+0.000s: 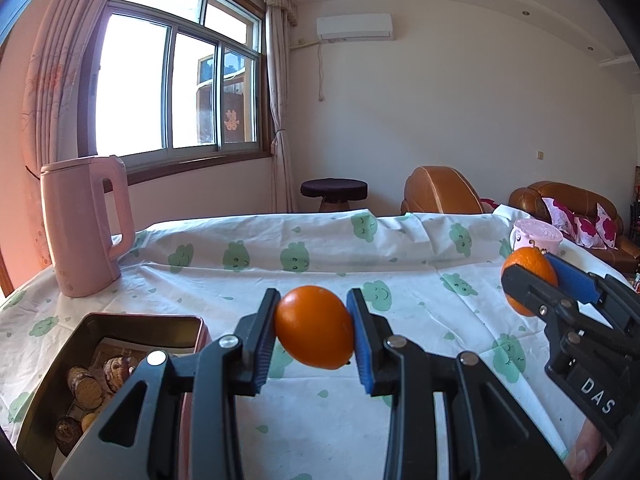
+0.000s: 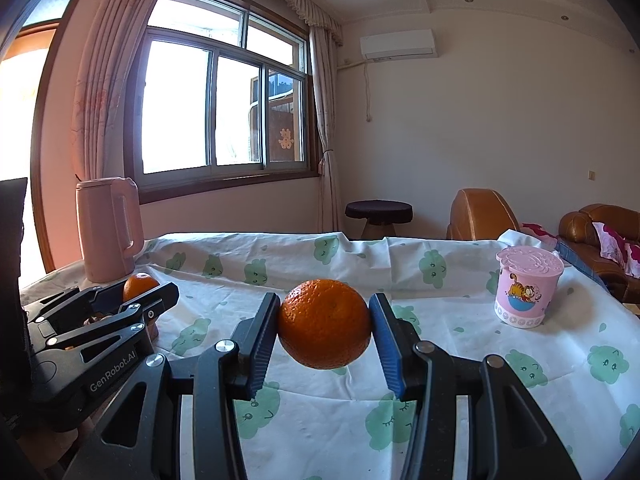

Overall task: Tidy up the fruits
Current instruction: 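Carry both held oranges over the tin box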

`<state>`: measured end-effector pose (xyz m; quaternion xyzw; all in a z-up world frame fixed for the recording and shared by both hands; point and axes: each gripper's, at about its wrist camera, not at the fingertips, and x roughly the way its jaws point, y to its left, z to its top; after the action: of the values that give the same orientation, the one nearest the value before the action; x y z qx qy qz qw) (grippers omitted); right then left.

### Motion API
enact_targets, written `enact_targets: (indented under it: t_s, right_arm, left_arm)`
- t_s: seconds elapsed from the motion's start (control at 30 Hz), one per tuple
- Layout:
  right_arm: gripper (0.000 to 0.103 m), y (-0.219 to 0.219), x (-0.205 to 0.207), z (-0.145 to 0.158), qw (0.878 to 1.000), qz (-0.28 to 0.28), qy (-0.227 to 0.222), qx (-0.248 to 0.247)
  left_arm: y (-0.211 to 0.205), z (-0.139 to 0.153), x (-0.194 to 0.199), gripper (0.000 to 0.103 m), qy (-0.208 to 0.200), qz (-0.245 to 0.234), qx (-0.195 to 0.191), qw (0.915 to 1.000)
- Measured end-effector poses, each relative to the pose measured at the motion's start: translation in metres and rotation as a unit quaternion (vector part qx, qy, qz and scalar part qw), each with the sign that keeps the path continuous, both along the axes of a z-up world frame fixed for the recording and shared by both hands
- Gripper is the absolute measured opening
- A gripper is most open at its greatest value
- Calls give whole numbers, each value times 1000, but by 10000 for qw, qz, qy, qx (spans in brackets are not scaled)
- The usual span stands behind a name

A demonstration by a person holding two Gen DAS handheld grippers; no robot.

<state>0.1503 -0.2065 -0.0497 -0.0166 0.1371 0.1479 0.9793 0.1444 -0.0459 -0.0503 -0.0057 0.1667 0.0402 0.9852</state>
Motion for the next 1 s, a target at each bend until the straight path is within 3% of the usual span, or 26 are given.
enact_targets:
  t_s: [0.43, 1.0]
  right_arm:
    - [48, 10, -20, 1, 9998, 205, -28, 21]
    - [48, 63, -47, 7, 9949, 994, 119, 93]
  left_arm:
    - [21, -1, -20, 36, 82, 16, -306, 9995]
    - [57, 5, -55, 36, 51, 189, -260, 9995]
